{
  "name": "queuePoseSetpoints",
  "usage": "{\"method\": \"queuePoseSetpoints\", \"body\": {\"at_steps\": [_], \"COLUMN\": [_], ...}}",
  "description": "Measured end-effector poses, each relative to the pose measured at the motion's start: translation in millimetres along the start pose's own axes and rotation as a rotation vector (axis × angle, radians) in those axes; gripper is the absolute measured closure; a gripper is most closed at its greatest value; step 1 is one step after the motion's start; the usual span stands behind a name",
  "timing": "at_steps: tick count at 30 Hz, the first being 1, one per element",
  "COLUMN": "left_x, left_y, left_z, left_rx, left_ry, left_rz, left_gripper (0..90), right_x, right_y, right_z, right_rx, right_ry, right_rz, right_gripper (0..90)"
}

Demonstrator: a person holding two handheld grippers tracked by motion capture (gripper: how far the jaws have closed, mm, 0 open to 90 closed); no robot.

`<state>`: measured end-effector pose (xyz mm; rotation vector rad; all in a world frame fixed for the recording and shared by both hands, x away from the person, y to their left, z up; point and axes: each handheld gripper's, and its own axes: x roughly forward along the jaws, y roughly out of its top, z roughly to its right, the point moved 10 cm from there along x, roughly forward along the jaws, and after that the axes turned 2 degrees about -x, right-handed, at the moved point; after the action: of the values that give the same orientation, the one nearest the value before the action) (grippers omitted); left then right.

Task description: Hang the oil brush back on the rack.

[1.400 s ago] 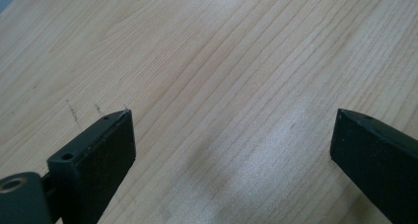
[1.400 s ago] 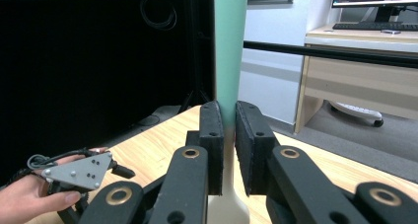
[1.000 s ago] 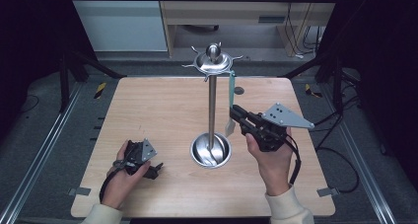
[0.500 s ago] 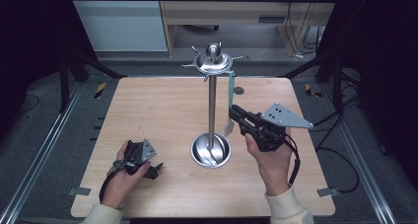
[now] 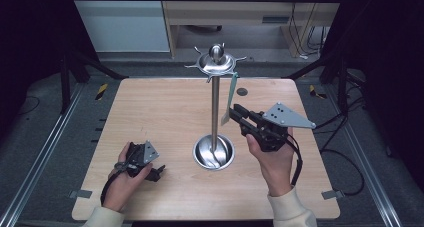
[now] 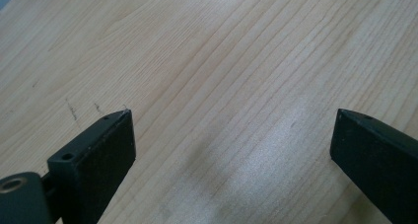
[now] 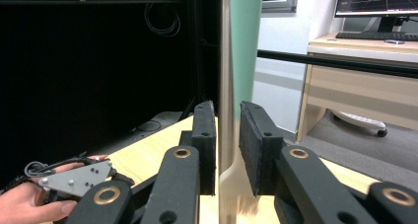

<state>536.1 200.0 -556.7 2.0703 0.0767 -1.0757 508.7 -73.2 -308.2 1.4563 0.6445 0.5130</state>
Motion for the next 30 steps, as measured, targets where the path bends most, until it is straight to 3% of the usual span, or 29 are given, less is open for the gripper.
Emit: {"method": "queuePoseSetpoints", "body": {"at_steps": [4, 6, 8, 10, 19, 23, 30], "left_x": [0.0, 0.0, 0.1, 0.2, 0.3, 0.2, -0.1], "left_y": [-0.1, 0.1, 0.1, 0.2, 0.3, 0.4, 0.8], "left_z": [0.0, 0.1, 0.3, 0.4, 1.0, 1.0, 1.2], "left_rx": [0.001, 0.000, 0.000, 0.001, 0.000, 0.000, -0.001], "left_ry": [0.000, 0.000, -0.001, -0.001, -0.002, -0.004, -0.004], "left_rz": [-0.001, 0.000, 0.000, 0.000, 0.000, 0.000, 0.001], "left_gripper": [3.1, 3.1, 3.1, 3.1, 3.1, 3.1, 3.1], "right_x": [-2.8, -4.3, -5.0, -6.6, -13.9, -15.9, -24.0], "right_y": [-0.7, -3.2, -7.9, -11.8, -16.1, -25.4, -39.2], "right_z": [5.4, 11.3, 17.5, 21.6, 40.1, 52.1, 74.3], "right_rx": [-0.003, -0.023, -0.035, -0.023, 0.002, -0.043, -0.036], "right_ry": [-0.045, -0.092, -0.129, -0.136, -0.181, -0.223, -0.270], "right_rz": [-0.018, -0.052, -0.105, -0.146, -0.176, -0.224, -0.263], "right_gripper": [66.1, 60.6, 48.1, 40.2, 18.2, 11.9, 8.9]}}
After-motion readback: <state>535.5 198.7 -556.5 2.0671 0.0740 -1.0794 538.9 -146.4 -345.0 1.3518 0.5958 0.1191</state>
